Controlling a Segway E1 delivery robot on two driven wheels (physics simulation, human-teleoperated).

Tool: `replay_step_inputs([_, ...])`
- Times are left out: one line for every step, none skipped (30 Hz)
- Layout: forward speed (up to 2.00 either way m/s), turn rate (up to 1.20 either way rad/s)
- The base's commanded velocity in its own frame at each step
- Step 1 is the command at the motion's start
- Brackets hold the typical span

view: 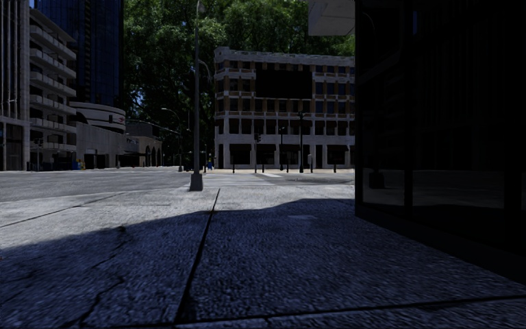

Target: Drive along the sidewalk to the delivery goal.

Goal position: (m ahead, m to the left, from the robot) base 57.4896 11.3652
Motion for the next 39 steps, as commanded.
replay_step_inputs([2.00,0.00])
replay_step_inputs([2.00,0.00])
replay_step_inputs([2.00,0.00])
replay_step_inputs([2.00,0.00])
replay_step_inputs([2.00,0.00])
replay_step_inputs([2.00,0.00])
replay_step_inputs([2.00,0.00])
replay_step_inputs([2.00,0.00])
replay_step_inputs([2.00,0.00])
replay_step_inputs([2.00,0.00])
replay_step_inputs([2.00,0.00])
replay_step_inputs([2.00,0.00])
replay_step_inputs([2.00,0.00])
replay_step_inputs([2.00,0.00])
replay_step_inputs([2.00,0.00])
replay_step_inputs([2.00,0.00])
replay_step_inputs([2.00,0.00])
replay_step_inputs([2.00,0.00])
replay_step_inputs([2.00,0.00])
replay_step_inputs([2.00,0.00])
replay_step_inputs([2.00,0.00])
replay_step_inputs([2.00,0.00])
replay_step_inputs([2.00,0.00])
replay_step_inputs([2.00,0.00])
replay_step_inputs([2.00,0.00])
replay_step_inputs([2.00,0.00])
replay_step_inputs([2.00,0.00])
replay_step_inputs([2.00,0.80])
replay_step_inputs([2.00,0.84])
replay_step_inputs([2.00,0.85])
replay_step_inputs([2.00,0.85])
replay_step_inputs([2.00,0.85])
replay_step_inputs([2.00,0.36])
replay_step_inputs([2.00,0.16])
replay_step_inputs([2.00,0.06])
replay_step_inputs([2.00,0.06])
replay_step_inputs([2.00,0.01])
replay_step_inputs([2.00,0.00])
replay_step_inputs([2.00,0.00])
